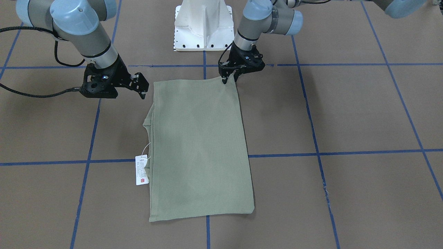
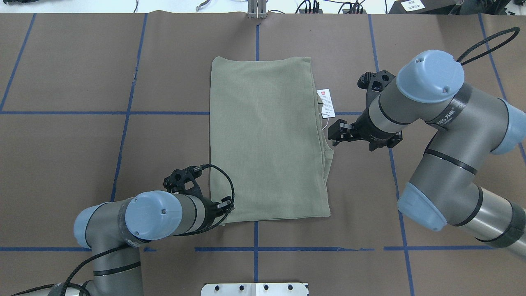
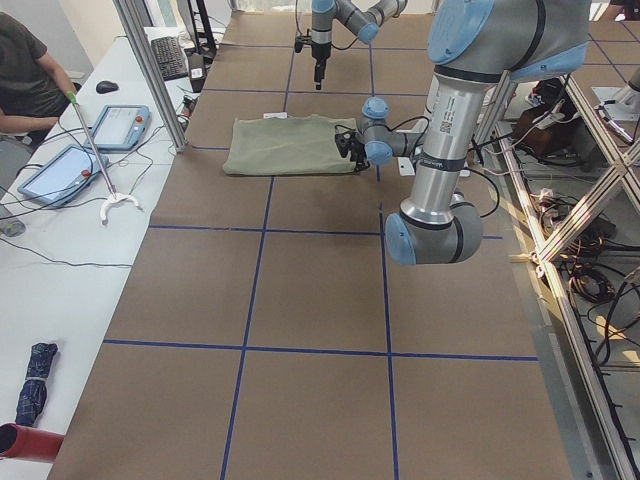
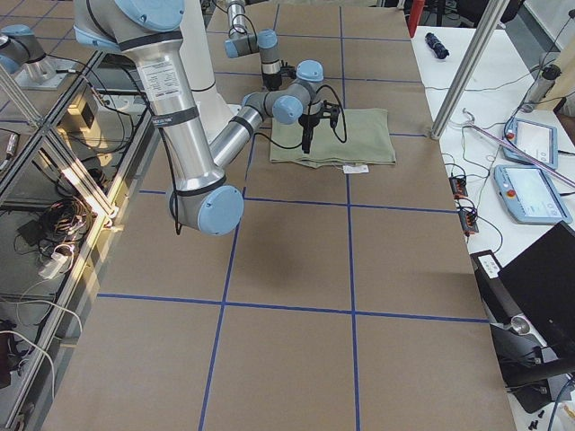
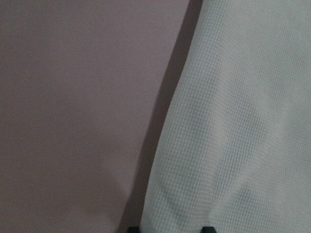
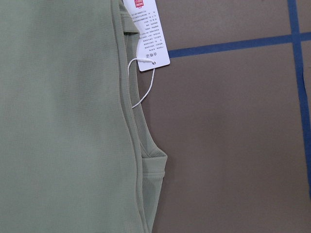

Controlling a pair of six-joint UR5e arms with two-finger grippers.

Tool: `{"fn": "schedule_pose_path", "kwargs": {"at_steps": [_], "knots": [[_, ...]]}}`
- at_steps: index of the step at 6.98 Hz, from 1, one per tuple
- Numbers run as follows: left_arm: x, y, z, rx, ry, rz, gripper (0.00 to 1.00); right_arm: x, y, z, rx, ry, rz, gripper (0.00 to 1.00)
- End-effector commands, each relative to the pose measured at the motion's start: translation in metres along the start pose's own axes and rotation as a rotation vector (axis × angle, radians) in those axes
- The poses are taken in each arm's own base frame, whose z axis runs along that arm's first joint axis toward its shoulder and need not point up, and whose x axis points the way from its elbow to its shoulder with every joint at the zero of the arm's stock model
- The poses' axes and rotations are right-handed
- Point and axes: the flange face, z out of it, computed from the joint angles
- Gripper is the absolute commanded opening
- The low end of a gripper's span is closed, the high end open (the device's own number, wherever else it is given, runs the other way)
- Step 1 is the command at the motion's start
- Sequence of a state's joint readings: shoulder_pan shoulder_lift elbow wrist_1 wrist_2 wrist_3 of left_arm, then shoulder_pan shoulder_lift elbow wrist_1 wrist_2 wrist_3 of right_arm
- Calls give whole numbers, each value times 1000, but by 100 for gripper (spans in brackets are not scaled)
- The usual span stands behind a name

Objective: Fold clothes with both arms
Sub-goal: 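Move the left gripper to the near corner while the right reaches the side edge, then grasp the near corners of the shirt with both grippers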

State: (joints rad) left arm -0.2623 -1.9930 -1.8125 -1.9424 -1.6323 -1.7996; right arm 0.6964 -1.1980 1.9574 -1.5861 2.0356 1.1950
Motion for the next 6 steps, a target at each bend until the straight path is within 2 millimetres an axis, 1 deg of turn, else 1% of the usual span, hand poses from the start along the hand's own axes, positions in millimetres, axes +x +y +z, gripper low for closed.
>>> {"fn": "schedule_pose_path", "kwargs": {"at_steps": [1, 2, 3, 4, 5, 6], "knots": [[0, 1, 0, -3, -1, 4, 54, 1, 0, 0, -1, 1, 1, 100], [0, 1, 0, -3, 1, 4, 36, 0, 0, 0, -1, -1, 0, 100], [-1, 1, 1, -1, -2, 5, 6, -1, 0, -1, 0, -3, -1, 100], [-3, 1, 2, 15, -1, 12, 0, -1, 1, -1, -3, -4, 0, 100], [0, 1, -1, 17, 7, 21, 0, -2, 2, -1, -5, -5, -3, 100], [4, 2, -8, 6, 18, 38, 0, -6, 9, 2, -8, -5, 24, 100]]}}
